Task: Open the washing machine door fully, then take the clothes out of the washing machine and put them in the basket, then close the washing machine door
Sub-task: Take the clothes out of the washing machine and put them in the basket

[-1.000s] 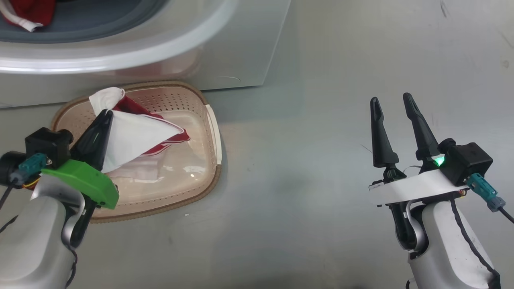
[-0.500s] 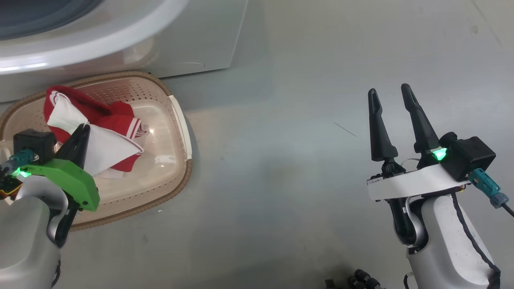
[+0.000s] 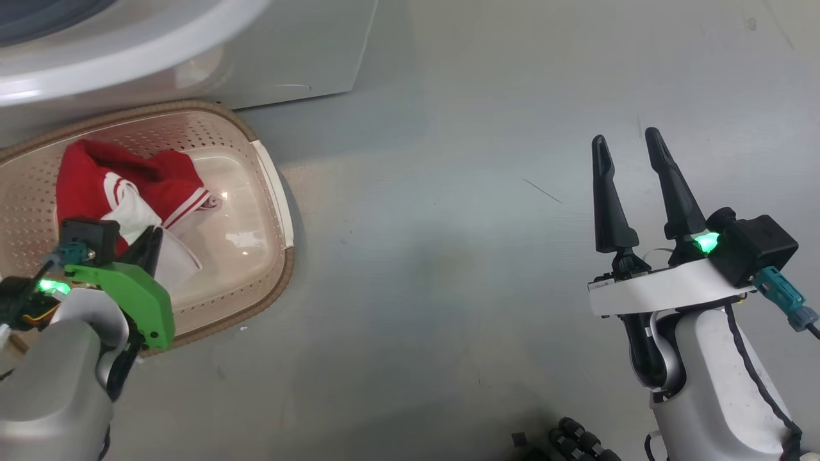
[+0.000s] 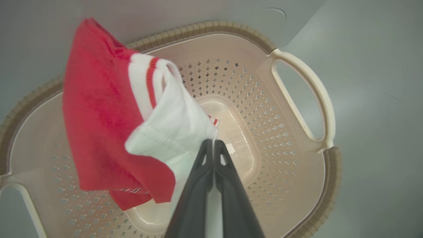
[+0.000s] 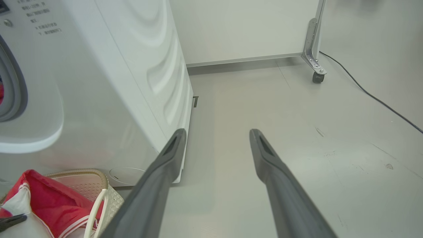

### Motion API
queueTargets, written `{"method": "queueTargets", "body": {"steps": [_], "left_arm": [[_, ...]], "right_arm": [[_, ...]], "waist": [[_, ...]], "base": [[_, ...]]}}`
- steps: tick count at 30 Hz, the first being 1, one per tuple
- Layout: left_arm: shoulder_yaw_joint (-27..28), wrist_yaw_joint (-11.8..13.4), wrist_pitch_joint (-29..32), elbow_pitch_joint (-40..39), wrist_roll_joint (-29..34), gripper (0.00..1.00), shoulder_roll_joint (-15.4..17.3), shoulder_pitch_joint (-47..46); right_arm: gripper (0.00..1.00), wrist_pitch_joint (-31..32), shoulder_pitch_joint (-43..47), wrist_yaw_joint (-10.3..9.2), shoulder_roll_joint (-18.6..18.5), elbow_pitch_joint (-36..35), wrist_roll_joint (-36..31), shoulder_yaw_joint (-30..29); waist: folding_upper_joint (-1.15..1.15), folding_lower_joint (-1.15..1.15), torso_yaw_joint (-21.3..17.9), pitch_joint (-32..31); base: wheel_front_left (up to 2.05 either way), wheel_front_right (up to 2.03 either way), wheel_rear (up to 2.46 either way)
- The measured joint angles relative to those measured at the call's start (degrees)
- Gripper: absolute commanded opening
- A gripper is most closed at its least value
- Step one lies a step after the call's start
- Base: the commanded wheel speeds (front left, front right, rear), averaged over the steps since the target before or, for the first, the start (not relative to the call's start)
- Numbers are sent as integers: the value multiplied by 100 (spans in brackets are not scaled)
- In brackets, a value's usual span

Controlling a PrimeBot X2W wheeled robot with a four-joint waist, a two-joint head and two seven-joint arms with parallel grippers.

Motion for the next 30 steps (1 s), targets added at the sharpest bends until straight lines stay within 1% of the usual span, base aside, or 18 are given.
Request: {"method": "queueTargets", "body": {"steps": [8,12,20,21,22,23,24,25,30], "left_arm": [[-575,0,252,136,-255,0,-192,-16],[-876,0,355,147,-331,0,-218,-18],[-895,0,162,210,-534,0,-144,-350],[-875,0,151,256,-592,2,-148,-366],[-854,0,176,316,-683,16,-153,-369],[-858,0,207,375,-734,35,-154,-367],[-872,0,208,407,-754,47,-152,-366],[-889,0,208,416,-772,100,-152,-367],[-1059,0,205,489,-886,100,-177,-367]], "right_arm": [[100,0,-90,0,4,-7,0,32],[100,0,-90,0,4,-7,0,51],[100,0,-90,-8,4,-7,0,53],[100,0,-90,-8,3,-7,0,53],[100,0,-90,-9,3,-7,0,53],[100,0,-90,-10,3,-7,0,53],[100,0,-90,-34,3,-7,0,54],[100,0,-90,-35,4,-7,0,54],[100,0,-91,-48,3,-4,0,37]], "waist": [[0,0,58,18],[0,0,68,21],[0,0,53,34],[0,0,51,32],[0,0,49,30],[0,0,48,28],[0,0,48,23],[0,0,47,18],[0,0,71,-33]], "base": [[0,0,0],[0,0,0],[0,0,0],[0,0,0],[0,0,0],[0,0,0],[0,0,0],[0,0,0],[0,0,0]]}}
